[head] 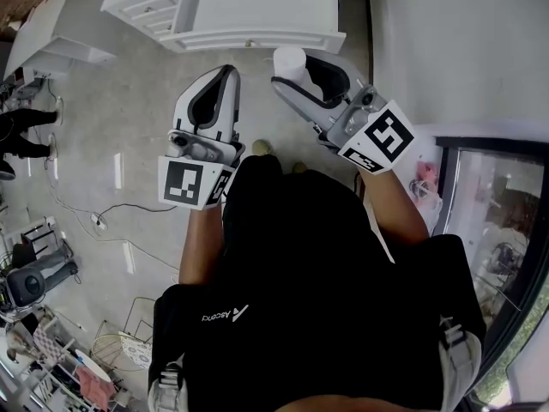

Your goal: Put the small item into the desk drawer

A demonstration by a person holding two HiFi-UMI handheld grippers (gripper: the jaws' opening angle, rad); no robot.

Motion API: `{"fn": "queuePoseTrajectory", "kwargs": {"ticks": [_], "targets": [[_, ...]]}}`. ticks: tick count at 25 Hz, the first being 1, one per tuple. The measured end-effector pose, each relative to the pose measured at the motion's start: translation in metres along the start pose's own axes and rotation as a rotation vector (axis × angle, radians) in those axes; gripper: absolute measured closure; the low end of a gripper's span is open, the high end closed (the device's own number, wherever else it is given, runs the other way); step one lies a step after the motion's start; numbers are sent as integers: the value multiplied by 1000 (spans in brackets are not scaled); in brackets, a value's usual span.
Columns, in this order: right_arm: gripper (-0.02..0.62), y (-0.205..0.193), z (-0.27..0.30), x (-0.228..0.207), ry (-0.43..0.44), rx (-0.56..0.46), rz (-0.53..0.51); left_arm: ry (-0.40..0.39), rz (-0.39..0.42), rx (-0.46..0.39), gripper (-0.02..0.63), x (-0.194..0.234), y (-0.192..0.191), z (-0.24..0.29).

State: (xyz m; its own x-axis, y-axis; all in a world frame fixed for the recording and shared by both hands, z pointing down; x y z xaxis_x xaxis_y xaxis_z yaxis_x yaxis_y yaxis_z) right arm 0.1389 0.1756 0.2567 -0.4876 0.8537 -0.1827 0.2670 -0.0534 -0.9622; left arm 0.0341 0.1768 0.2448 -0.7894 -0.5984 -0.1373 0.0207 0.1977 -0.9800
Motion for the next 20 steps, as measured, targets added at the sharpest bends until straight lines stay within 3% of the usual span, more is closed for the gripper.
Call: {"fn": "queuePoseTrajectory", "kwargs": {"ticks": [7, 20], "targets": [[417, -7, 28, -24, 3, 22, -27, 3, -14, -6, 607, 32, -17, 16], [417, -39, 144, -112, -42, 136, -45, -22, -3, -1, 607, 160, -62, 78]]}}
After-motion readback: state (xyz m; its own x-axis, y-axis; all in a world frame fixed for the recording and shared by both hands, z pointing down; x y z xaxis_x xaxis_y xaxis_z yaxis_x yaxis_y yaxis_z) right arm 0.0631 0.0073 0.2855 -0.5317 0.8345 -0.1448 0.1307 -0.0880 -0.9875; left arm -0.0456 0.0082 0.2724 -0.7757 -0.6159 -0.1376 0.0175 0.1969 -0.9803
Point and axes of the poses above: the fingertips, and each gripper's own axes: z forward along the fingers, x to its left, y out of its top, the point moved 3 cm from there along -z, backward along the fingers, and after that the axes turned 6 degrees about z, right-handed, at the moved point
